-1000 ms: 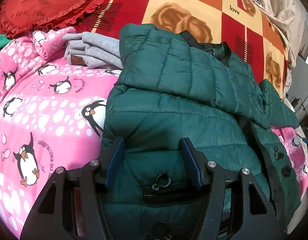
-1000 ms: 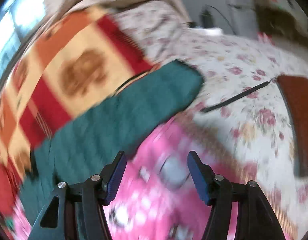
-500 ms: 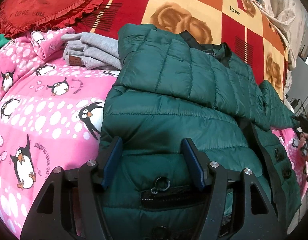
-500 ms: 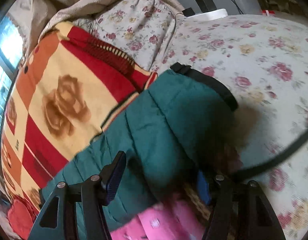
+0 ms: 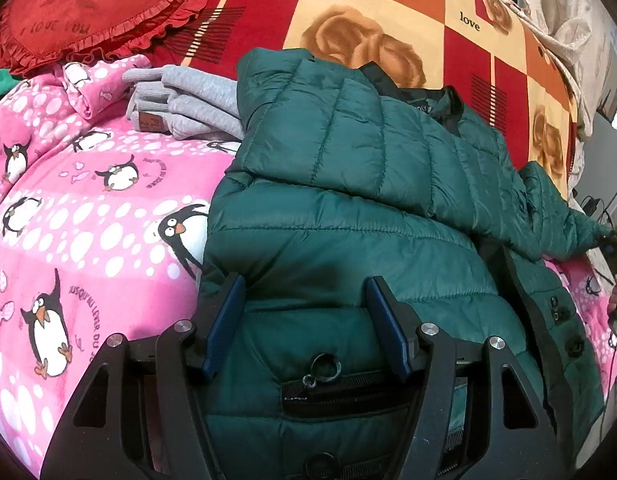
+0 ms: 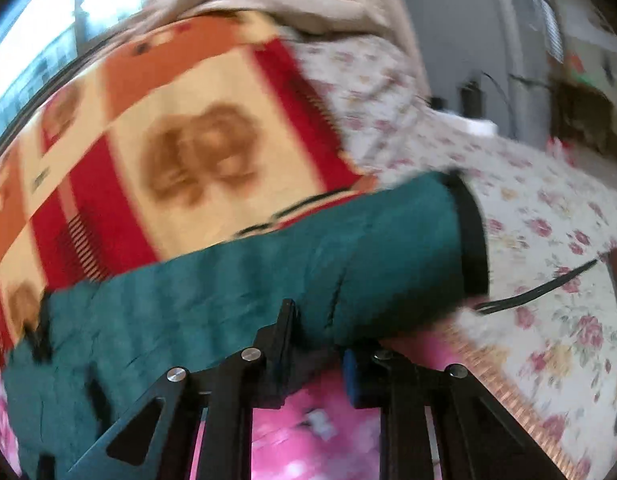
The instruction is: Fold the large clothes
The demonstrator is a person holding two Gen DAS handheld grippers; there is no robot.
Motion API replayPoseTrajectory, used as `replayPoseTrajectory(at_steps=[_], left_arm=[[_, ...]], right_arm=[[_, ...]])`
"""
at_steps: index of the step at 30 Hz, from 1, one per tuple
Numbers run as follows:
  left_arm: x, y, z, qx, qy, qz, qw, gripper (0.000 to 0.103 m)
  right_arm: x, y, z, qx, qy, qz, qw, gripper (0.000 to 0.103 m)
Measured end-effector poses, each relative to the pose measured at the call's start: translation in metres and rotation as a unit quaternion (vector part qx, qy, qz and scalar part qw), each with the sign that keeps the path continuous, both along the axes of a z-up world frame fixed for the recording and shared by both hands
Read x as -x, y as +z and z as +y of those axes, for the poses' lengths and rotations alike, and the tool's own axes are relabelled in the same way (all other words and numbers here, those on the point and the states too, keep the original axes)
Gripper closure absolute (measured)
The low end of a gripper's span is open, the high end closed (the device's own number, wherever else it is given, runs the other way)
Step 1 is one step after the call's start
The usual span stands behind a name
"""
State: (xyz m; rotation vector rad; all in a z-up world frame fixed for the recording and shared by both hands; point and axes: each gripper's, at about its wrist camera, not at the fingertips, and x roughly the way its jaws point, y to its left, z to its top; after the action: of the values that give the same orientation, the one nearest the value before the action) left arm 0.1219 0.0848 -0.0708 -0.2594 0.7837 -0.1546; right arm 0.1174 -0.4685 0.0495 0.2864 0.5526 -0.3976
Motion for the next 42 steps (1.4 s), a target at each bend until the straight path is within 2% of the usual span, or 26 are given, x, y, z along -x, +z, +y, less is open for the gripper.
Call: replayPoseTrajectory(at_steps=[6,10,15,19,21,23,26,28,31,33,36,37,39,41,42], left_arm=[[0.001,0.0,0.0,0.0,0.0,0.0,1.0,0.04],[0.001,0.0,0.0,0.003,0.0,-0.001,1.0,0.04],[0.002,-0.001,0.001,0.008,0.0,-0.004,1.0,0.04],[0.003,-0.001,0.002,0.011,0.0,-0.005,0.9999,0.04],[0.002,-0.001,0.002,0.011,0.0,-0.005,0.9999,0.04],[0.002,-0.001,0.002,0.011,0.0,-0.003,0.9999,0.04],[-0.001,0.009,-0.002,0.002,-0.002,0.009,1.0,0.04],[-0.006,0.026,-0.006,0.013,-0.012,-0.004,0.9998,0.04],[-0.024,0.05,-0.026,0.002,-0.039,-0.018,0.9991,0.038],[-0.042,0.059,-0.044,-0.017,-0.052,-0.012,0.9984,0.035],[-0.065,0.066,-0.079,-0.036,-0.075,0.0,0.9966,0.035],[-0.07,0.068,-0.088,-0.034,-0.079,0.0,0.9963,0.035],[-0.078,0.073,-0.111,-0.017,-0.091,0.005,0.9957,0.035],[-0.086,0.074,-0.132,0.014,-0.105,0.012,0.9943,0.035],[-0.088,0.074,-0.143,0.034,-0.117,0.017,0.9924,0.035]], right_arm=[[-0.019,-0.007,0.122,0.031,0.104,0.009,0.994,0.088],[-0.024,-0.019,0.178,0.034,0.151,0.015,0.988,0.088],[-0.02,-0.049,0.219,0.058,0.215,0.054,0.974,0.088],[-0.023,-0.062,0.236,0.037,0.26,0.057,0.963,0.088],[-0.023,-0.065,0.247,0.037,0.287,0.055,0.956,0.088],[-0.025,-0.076,0.257,0.051,0.31,0.075,0.946,0.088],[-0.022,-0.085,0.258,0.057,0.315,0.084,0.944,0.085],[-0.021,-0.087,0.255,0.05,0.313,0.083,0.945,0.081],[-0.018,-0.084,0.245,0.034,0.31,0.075,0.947,0.067],[-0.014,-0.08,0.24,0.027,0.308,0.074,0.948,0.055],[-0.001,-0.074,0.243,0.036,0.294,0.091,0.951,0.052],[0.001,-0.072,0.245,0.046,0.285,0.099,0.952,0.05],[0.019,-0.072,0.241,0.099,0.226,0.129,0.96,0.032],[0.036,-0.075,0.234,0.124,0.18,0.141,0.966,0.021],[0.041,-0.078,0.23,0.127,0.169,0.145,0.967,0.021]])
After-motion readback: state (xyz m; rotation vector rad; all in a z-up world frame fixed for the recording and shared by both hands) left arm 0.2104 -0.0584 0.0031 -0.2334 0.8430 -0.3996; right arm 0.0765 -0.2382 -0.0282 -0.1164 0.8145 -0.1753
